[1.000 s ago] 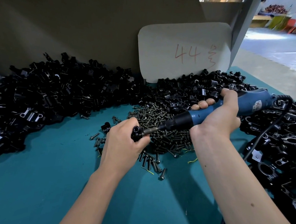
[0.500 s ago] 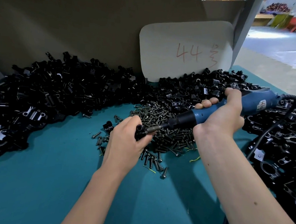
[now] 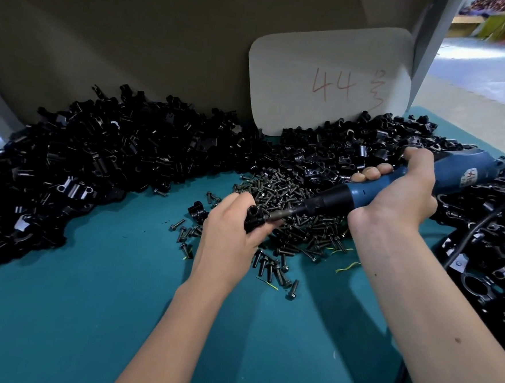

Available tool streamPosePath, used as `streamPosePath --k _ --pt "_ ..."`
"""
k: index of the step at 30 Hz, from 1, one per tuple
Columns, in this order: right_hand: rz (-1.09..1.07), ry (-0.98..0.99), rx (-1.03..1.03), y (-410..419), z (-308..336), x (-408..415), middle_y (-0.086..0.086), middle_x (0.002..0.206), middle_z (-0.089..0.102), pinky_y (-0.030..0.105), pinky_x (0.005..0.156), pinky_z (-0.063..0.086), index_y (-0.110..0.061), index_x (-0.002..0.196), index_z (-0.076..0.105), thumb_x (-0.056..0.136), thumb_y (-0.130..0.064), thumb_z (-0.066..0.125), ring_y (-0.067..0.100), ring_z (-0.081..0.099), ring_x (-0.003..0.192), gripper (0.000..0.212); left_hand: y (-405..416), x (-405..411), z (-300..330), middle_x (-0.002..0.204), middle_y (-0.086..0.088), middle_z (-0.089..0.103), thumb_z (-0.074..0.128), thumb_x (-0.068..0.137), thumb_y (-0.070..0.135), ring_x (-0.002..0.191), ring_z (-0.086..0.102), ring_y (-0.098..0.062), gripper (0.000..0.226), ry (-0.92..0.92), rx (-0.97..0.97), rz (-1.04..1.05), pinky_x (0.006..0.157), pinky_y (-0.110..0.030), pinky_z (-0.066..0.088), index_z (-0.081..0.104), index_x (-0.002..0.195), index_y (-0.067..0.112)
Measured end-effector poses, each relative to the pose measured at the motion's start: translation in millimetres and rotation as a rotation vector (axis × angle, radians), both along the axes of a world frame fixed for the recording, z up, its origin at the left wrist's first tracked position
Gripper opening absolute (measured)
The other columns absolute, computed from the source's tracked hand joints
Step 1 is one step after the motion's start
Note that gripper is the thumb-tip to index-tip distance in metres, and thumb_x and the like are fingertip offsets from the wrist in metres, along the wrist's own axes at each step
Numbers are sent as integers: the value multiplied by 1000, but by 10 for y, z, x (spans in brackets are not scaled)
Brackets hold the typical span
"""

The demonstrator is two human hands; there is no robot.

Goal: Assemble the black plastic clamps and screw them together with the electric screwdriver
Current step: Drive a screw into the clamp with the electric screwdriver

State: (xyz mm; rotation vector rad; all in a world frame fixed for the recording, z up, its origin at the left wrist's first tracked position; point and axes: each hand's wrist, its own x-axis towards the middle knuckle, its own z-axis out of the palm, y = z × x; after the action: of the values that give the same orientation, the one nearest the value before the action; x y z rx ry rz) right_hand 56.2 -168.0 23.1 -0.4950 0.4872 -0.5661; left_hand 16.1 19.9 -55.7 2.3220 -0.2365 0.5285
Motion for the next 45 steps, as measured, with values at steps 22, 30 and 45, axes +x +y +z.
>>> streamPosePath --k 22,30,45 --pt "44 -30 2 46 -27 5 3 61 48 29 49 40 -11 101 43 85 -8 64 19 42 46 26 -10 -11 6 82 6 45 69 95 46 70 43 -16 42 -15 55 -19 59 -37 42 38 81 20" --pt "33 -49 -8 71 -22 0 3 60 47 29 49 40 -11 98 44 86 -7 63 19 42 45 23 -16 -15 18 83 6 44 66 95 47 70 44 -14 38 -1 73 -2 59 -36 42 42 84 19" --pt "31 -63 -20 122 -26 -22 3 60 47 29 49 40 -10 99 45 85 -7 63 19 42 45 23 -27 -63 57 82 2 43 69 96 44 68 44 -22 42 -20 77 21 60 -44 44 40 83 16"
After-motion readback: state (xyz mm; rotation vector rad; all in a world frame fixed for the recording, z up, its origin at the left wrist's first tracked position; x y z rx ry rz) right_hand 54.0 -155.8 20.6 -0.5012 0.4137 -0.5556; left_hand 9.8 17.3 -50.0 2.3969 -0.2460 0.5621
